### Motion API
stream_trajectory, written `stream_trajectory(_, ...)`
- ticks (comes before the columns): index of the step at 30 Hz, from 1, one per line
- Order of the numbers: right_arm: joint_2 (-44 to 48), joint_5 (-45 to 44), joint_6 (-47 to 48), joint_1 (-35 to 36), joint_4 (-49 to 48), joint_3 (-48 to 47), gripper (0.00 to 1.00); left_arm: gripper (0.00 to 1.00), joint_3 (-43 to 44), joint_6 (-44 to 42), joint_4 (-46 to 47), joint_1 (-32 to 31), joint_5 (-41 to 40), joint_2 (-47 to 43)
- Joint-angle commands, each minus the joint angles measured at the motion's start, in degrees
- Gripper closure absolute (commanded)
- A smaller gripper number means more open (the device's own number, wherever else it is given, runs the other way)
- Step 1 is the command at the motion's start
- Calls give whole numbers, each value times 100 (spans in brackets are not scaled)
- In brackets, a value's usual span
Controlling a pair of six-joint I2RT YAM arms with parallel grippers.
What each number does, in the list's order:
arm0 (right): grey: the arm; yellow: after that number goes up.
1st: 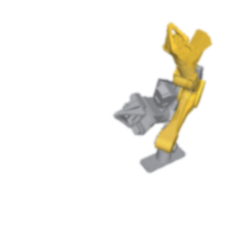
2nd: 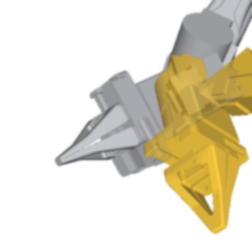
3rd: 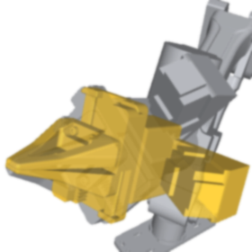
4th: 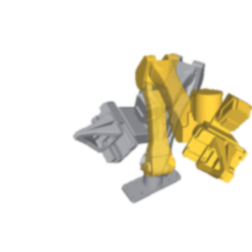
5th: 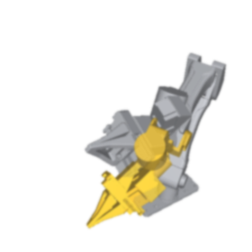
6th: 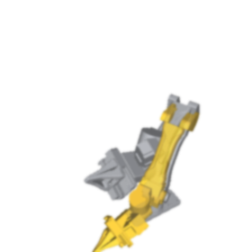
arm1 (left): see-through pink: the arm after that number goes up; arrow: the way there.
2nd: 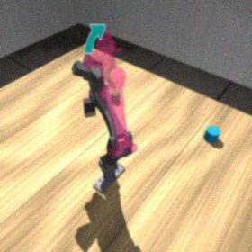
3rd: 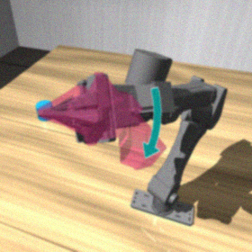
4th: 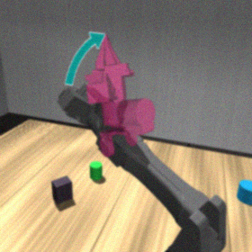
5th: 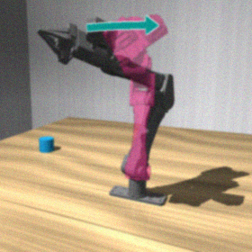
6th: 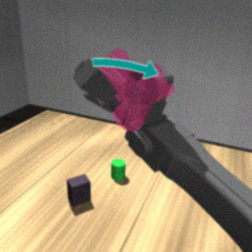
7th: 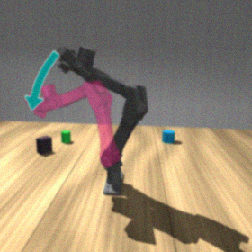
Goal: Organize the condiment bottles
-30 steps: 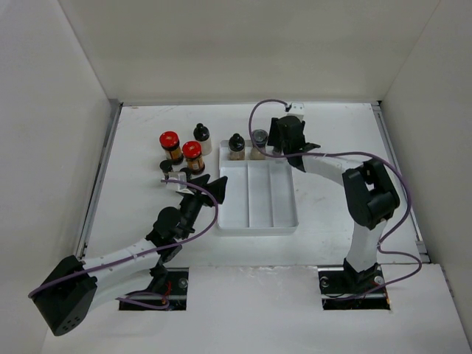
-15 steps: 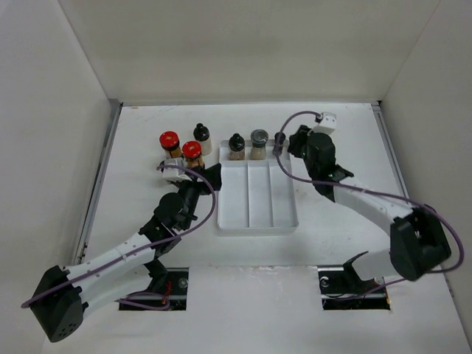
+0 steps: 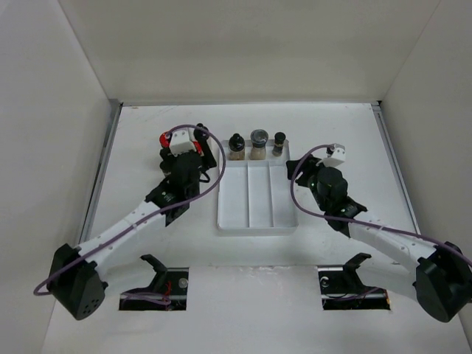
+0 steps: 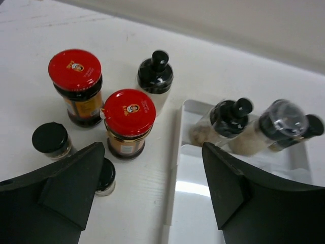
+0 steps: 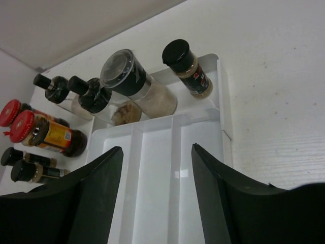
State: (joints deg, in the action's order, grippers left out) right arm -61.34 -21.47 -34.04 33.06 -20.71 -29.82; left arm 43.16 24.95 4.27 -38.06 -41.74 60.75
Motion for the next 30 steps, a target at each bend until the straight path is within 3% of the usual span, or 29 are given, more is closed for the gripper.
stream_trajectory(1,140,222,-146,-40,-346,204,34,22,587,-288,-550,110,86,541)
stream_trajectory(6,228,319,-164,-111,-487,337,19,17,957,-517,-428,461,148,1307)
stream_trajectory(10,114,302,-129,-111,-495,311,12,16,1124,-456,-392,857,691,1650)
stream_trajectory(30,35,346,-76,-58,-592,311,9,12,1564,-412,-93,1367,1027,2995)
